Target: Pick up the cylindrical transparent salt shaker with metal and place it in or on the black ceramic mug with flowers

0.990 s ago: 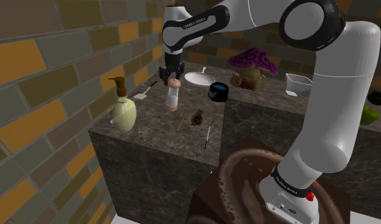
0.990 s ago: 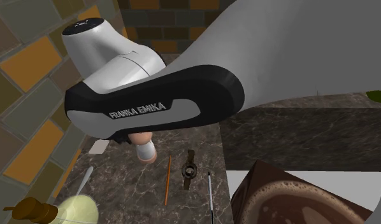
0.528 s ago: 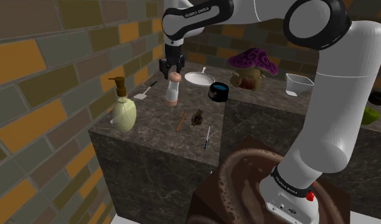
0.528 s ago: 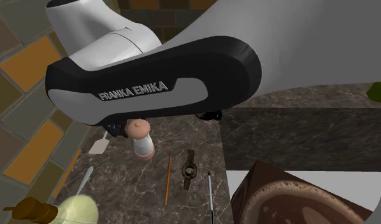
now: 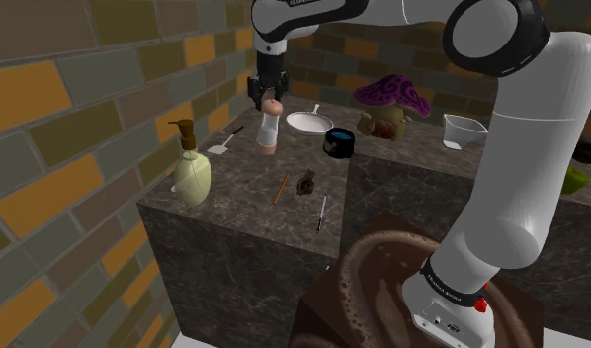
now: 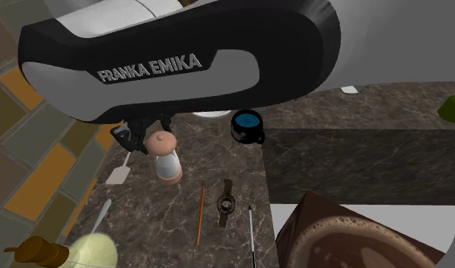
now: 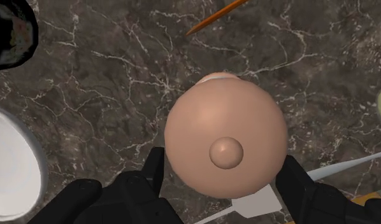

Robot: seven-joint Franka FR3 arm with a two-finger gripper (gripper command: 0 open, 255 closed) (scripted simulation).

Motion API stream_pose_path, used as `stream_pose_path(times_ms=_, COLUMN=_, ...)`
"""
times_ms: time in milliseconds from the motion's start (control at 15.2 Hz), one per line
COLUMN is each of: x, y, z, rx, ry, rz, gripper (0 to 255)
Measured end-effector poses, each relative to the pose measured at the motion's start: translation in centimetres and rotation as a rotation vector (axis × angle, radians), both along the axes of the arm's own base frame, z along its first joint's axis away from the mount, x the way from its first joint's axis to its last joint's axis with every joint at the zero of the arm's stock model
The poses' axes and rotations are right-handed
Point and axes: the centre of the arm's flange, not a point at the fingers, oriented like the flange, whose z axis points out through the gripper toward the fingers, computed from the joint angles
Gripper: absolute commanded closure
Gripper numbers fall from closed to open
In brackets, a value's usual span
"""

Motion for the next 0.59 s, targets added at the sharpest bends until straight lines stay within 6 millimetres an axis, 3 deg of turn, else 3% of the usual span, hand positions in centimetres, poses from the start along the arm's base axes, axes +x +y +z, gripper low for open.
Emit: stream_pose_path(times_ms=594, x=0.0, y=0.1, z=4.6, rx=0.000, ry=0.000, rz=0.000, gripper=255)
